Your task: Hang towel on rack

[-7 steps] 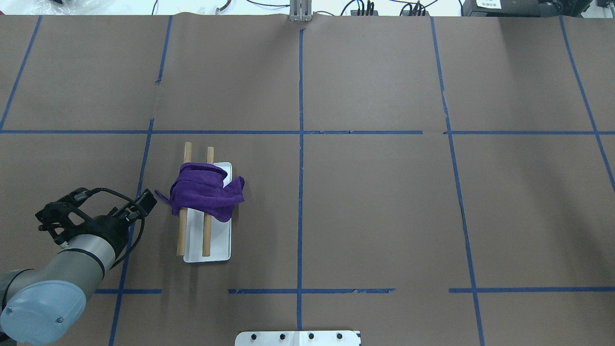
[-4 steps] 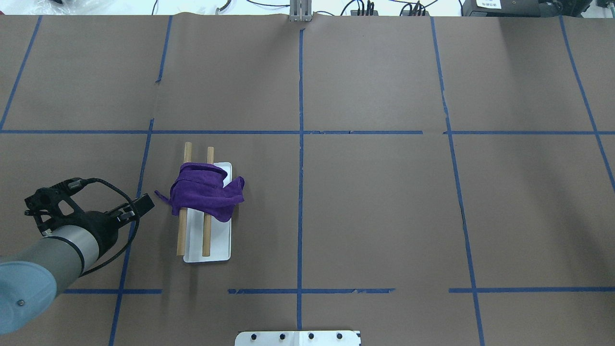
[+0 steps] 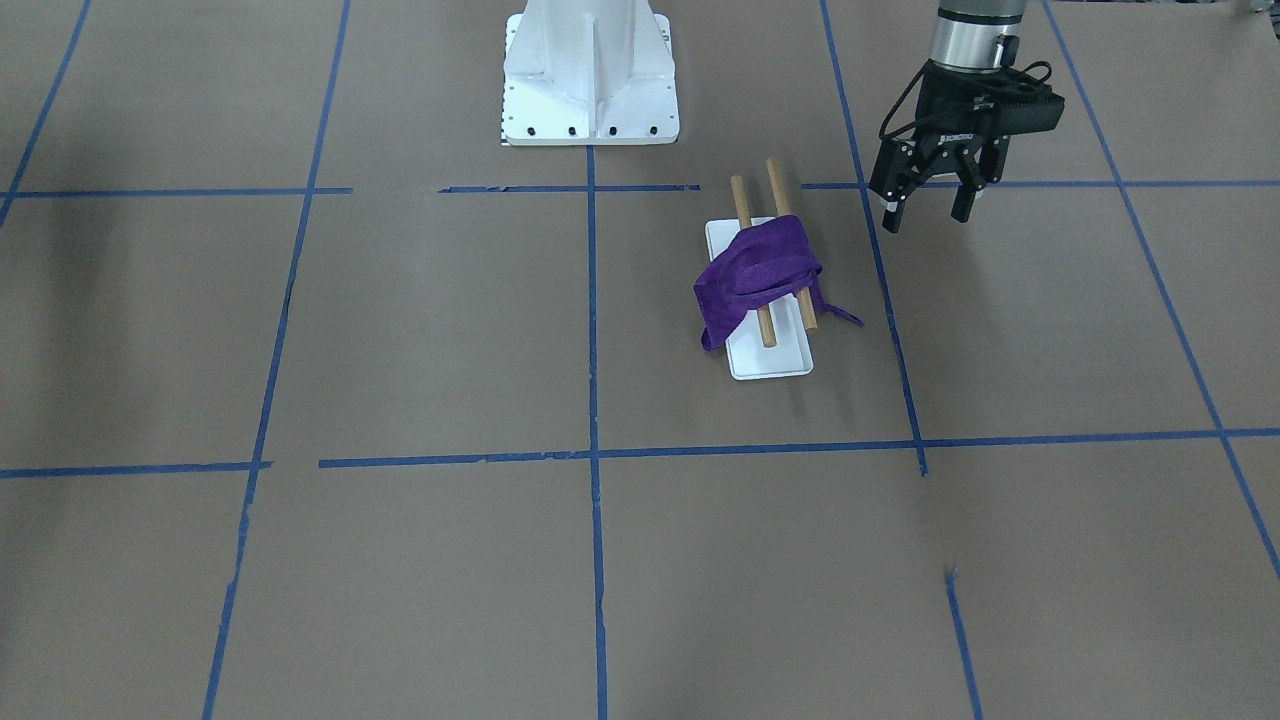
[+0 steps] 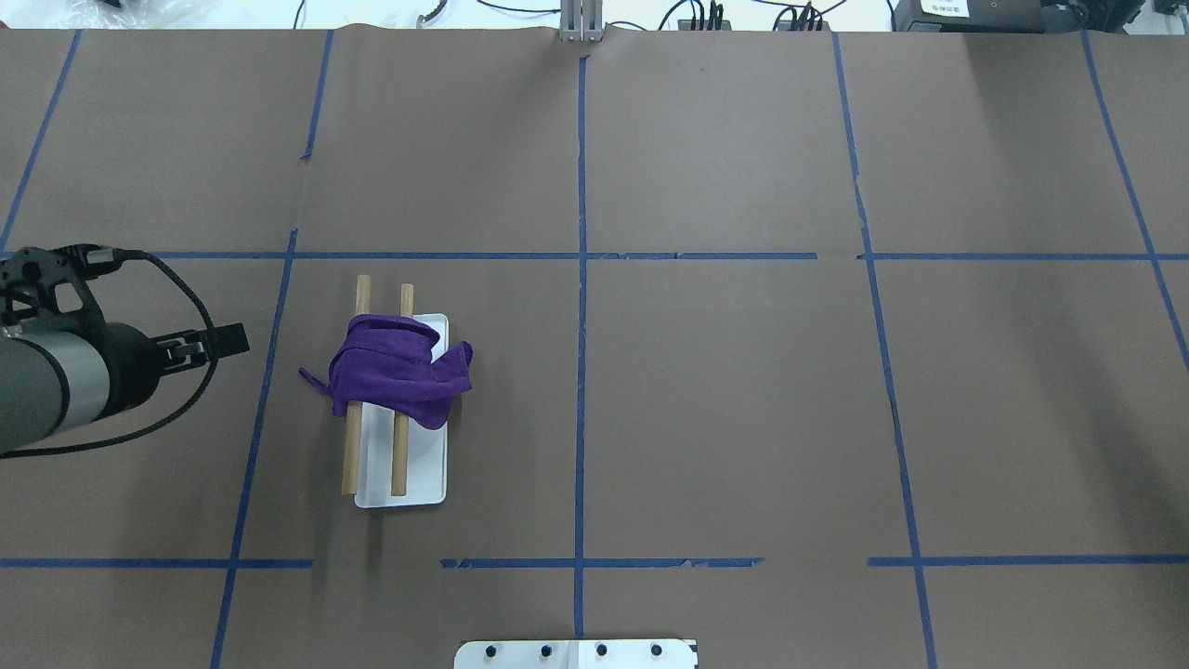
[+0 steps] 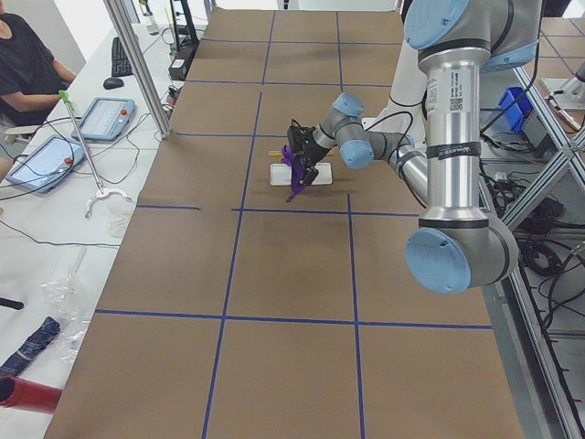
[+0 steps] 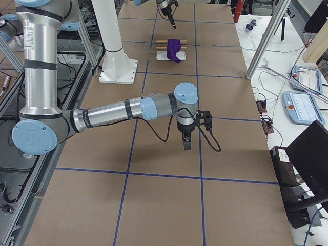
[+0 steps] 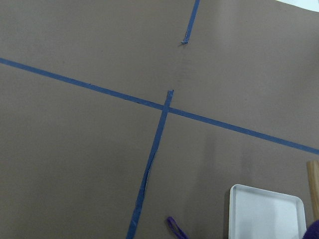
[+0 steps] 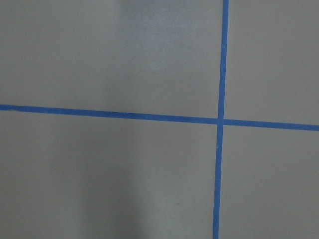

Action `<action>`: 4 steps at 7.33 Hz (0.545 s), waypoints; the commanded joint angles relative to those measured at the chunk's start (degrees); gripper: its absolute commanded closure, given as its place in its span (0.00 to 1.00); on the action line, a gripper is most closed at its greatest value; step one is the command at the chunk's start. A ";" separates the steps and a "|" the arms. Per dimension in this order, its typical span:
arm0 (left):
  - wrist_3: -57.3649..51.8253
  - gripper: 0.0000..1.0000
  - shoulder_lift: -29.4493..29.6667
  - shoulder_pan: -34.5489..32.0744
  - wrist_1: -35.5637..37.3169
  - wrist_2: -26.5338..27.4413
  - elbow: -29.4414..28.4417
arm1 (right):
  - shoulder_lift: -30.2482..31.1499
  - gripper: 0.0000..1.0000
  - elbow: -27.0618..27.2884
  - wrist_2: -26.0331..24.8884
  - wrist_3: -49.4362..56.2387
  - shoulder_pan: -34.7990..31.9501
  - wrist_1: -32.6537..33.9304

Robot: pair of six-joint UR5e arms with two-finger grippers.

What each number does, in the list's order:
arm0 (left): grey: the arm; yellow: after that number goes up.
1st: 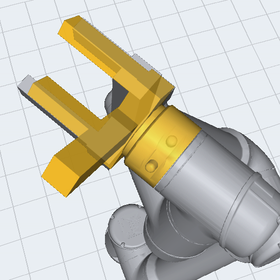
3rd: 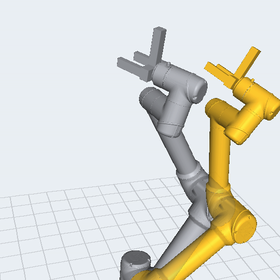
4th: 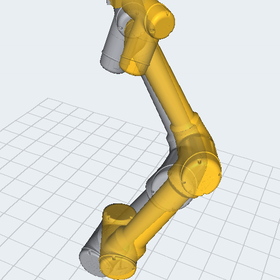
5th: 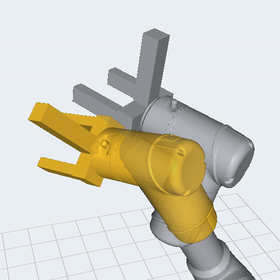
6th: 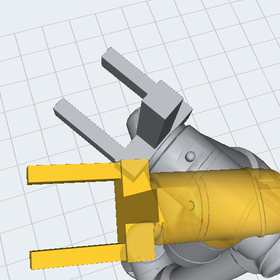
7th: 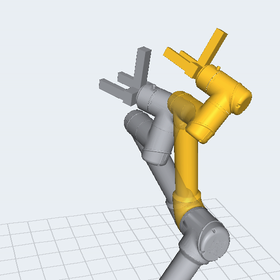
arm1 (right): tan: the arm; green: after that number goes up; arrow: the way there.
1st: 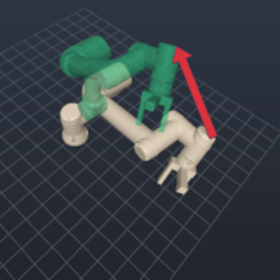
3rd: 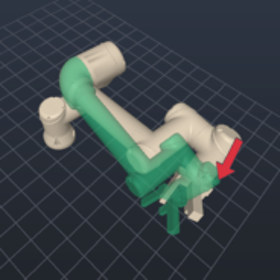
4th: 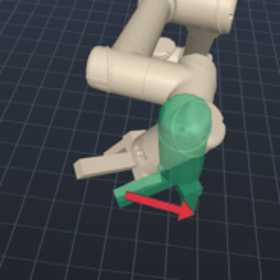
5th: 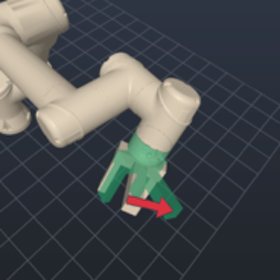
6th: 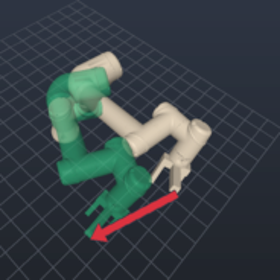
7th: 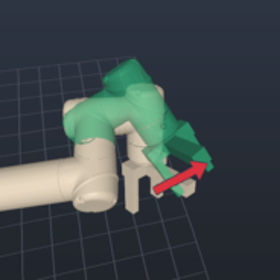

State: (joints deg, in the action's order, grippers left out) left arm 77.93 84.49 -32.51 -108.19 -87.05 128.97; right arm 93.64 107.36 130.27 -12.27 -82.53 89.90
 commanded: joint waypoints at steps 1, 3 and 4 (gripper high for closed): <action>-15.37 0.00 1.11 -7.97 -0.18 -9.94 -2.39 | 0.75 0.00 -2.41 0.95 1.01 0.00 -0.51; -27.06 0.00 4.01 -15.70 0.35 -20.74 -8.45 | 0.75 0.00 -4.86 4.00 5.04 -1.48 -0.51; -32.61 0.00 3.93 -18.87 0.35 -23.40 -9.87 | 0.76 0.00 -6.53 8.03 8.02 -3.84 -0.51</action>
State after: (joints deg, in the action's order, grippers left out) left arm 52.87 87.97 -46.96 -107.91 -105.75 121.52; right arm 94.34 102.86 134.16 -7.55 -84.07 89.40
